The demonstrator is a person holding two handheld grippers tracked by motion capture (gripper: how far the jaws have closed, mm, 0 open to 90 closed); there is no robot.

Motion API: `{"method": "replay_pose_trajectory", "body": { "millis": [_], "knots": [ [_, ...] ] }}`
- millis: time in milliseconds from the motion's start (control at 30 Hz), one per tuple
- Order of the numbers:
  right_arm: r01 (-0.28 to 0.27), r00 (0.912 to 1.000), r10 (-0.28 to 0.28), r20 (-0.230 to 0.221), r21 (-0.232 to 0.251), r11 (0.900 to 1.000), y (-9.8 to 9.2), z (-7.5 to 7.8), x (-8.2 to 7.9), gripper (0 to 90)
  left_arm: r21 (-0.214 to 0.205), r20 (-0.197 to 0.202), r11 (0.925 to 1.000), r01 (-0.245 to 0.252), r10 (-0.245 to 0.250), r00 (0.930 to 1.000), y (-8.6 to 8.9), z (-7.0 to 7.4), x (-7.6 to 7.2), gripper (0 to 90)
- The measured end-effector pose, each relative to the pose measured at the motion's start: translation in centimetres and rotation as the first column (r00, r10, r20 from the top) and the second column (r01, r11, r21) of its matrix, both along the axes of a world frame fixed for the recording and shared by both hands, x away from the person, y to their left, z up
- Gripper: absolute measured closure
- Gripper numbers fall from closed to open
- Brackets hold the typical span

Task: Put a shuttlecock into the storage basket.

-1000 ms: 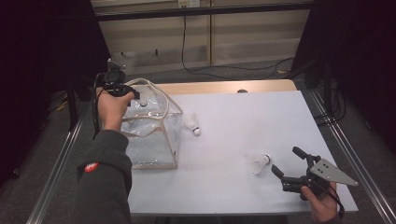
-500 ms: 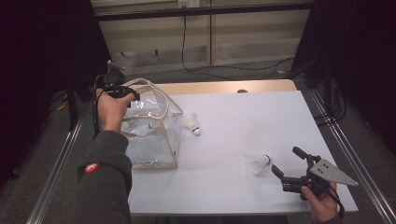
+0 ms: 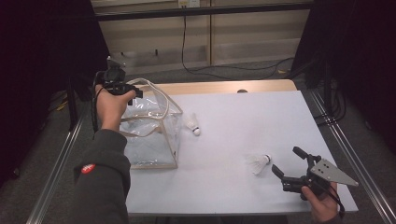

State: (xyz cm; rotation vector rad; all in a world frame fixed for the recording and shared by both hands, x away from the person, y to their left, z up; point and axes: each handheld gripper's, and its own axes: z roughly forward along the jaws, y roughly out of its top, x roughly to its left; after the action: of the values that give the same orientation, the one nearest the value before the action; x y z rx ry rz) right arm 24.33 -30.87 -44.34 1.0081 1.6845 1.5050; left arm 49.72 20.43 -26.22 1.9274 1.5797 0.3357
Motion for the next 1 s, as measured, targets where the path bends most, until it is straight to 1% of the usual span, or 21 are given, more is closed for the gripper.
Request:
{"method": "replay_pose_trajectory", "body": {
  "millis": [100, 133, 167, 300, 367, 467, 567, 633, 700, 833, 1000],
  "knots": [
    [0.001, 1.0, -0.001, 0.0, 0.001, 1.0, 0.0, 0.0, 0.0, 1.7, -0.005, 0.002, 1.0, 0.008, -0.008, 1.0, -0.1, 0.4, -0.2, 61.9],
    [0.001, 1.0, -0.001, -0.003, 0.001, 1.0, 0.0, 0.0, 0.0, 1.7, -0.011, 0.0, 0.9999, 0.01, -0.01, 1.0, -0.1, 0.6, -0.2, 60.1],
    [0.002, 1.0, -0.002, 0.0, -0.001, 1.0, 0.0, 0.0, 0.0, 1.6, -0.017, 0.01, 0.9998, 0.007, -0.007, 0.9999, -0.1, 0.8, -0.3, 58.4],
    [0.003, 1.0, -0.003, -0.001, -0.001, 1.0, 0.0, 0.0, 0.0, 1.7, -0.035, 0.011, 0.9992, 0.017, -0.016, 0.9998, -0.3, 1.3, -0.6, 52.1],
    [0.004, 1.0, -0.004, -0.001, 0.0, 1.0, 0.0, 0.0, 0.0, 1.7, -0.03, 0.007, 0.9991, 0.031, -0.03, 0.9995, -0.4, 1.5, -0.8, 51.5],
    [0.004, 1.0, -0.004, 0.0, -0.002, 1.0, 0.0, 0.0, 0.0, 1.7, -0.04, 0.011, 0.9985, 0.038, -0.038, 0.9992, -0.5, 2.0, -1.1, 47.8],
    [0.004, 1.0, -0.004, 0.0, -0.002, 1.0, 0.0, 0.0, 0.0, 1.7, -0.045, 0.015, 0.9971, 0.062, -0.061, 0.998, -0.7, 2.5, -1.3, 46.2],
    [0.002, 1.0, -0.002, 0.0, -0.003, 1.0, 0.0, 0.0, 0.0, 1.6, -0.046, 0.018, 0.9968, 0.066, -0.065, 0.9977, -0.8, 2.8, -1.5, 44.1],
    [0.002, 1.0, -0.002, -0.001, -0.004, 1.0, 0.0, 0.0, 0.0, 1.7, -0.05, 0.025, 0.9958, 0.077, -0.076, 0.9968, -1.0, 3.1, -1.7, 43.5],
    [0.002, 1.0, -0.002, -0.001, -0.005, 1.0, 0.0, 0.0, 0.0, 1.6, -0.049, 0.027, 0.9934, 0.104, -0.102, 0.9944, -1.5, 3.6, -1.9, 39.6],
    [0.002, 1.0, -0.002, -0.001, -0.003, 1.0, 0.0, 0.0, 0.0, 1.7, -0.074, 0.034, 0.9891, 0.128, -0.125, 0.9915, -2.1, 4.0, -2.3, 36.3]
  ]
}}
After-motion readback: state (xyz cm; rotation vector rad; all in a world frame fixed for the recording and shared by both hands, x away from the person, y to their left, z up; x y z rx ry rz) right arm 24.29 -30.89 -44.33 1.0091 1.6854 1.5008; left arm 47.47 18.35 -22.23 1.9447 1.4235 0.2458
